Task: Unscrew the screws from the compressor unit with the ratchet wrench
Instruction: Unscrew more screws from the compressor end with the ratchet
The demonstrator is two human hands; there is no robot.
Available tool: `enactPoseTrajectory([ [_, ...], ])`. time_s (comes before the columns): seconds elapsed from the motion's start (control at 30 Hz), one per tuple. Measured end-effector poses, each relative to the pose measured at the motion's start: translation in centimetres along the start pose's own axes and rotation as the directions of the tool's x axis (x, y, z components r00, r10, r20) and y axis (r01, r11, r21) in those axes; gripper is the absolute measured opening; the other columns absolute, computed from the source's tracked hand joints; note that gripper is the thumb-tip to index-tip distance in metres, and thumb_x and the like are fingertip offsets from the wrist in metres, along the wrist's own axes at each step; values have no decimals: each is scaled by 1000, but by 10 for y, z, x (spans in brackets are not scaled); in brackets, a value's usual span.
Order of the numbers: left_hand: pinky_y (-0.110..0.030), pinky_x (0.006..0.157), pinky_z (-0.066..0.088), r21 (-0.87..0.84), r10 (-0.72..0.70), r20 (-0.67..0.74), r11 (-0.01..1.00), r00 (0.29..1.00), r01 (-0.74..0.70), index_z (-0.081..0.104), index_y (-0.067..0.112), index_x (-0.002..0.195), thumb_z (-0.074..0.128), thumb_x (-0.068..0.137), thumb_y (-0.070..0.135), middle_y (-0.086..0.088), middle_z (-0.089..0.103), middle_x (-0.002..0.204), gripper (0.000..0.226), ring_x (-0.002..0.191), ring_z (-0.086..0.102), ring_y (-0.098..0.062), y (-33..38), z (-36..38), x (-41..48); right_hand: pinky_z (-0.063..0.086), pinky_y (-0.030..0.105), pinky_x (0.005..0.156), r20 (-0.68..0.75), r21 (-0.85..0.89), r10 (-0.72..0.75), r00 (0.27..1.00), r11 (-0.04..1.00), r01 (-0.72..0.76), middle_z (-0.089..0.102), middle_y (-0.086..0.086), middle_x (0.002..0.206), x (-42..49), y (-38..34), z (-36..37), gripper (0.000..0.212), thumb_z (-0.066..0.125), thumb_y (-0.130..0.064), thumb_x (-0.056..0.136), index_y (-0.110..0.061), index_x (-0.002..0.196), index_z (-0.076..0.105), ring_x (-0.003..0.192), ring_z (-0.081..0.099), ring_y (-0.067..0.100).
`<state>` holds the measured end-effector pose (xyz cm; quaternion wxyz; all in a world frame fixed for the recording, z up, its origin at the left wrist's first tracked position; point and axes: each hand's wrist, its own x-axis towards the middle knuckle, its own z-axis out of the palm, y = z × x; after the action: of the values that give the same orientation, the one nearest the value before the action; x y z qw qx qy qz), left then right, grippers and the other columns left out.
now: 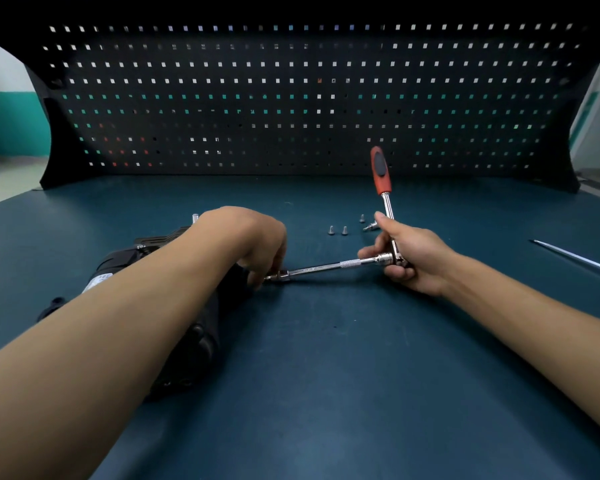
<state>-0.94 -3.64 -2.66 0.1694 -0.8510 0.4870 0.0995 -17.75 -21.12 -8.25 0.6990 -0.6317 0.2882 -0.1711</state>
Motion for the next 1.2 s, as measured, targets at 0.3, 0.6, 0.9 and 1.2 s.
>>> enactPoseTrajectory([
  [0.3, -35, 73, 55, 222, -91, 35, 972, 995, 81, 72, 12, 108, 74, 75, 1, -7, 71, 108, 35, 88, 67, -28, 8, 4, 1, 17, 12, 27, 82, 117, 55, 995, 991, -65, 65, 7, 67, 1, -4, -32, 57, 50, -48, 99, -16, 52, 47, 26, 28, 8],
  [0.6, -31, 59, 50, 232, -112, -52, 965, 992, 121, 70, 11, 99, 71, 73, 2, -4, 63, 84, 27, 79, 66, -28, 11, 8, -4, 20, 12, 26, 265, 42, 62, 962, 996, -75, 62, 9, 64, 2, -6, -60, 46, 54, -51, 84, -17, 53, 49, 24, 29, 8],
  [0.9, -29, 68, 56, -186, -130, -281, 979, 951, 79, 65, 27, 75, 75, 69, 9, 2, 69, 86, 22, 78, 66, -19, 0, 7, 7, 20, 15, 26, 254, -10, 51, 966, 999, -51, 63, 14, 68, 1, -5, -57, 41, 60, -46, 82, -13, 60, 50, 27, 28, 9],
  [1.2, -26, 67, 53, -326, -56, -356, 943, 933, -68, 66, 25, 68, 89, 66, 12, 7, 71, 73, 27, 71, 67, -12, 10, -39, 30, 19, 14, 26, 235, -160, 19, 972, 987, 20, 67, 18, 69, 4, -2, -50, 40, 51, -33, 102, -8, 71, 53, 27, 33, 10],
])
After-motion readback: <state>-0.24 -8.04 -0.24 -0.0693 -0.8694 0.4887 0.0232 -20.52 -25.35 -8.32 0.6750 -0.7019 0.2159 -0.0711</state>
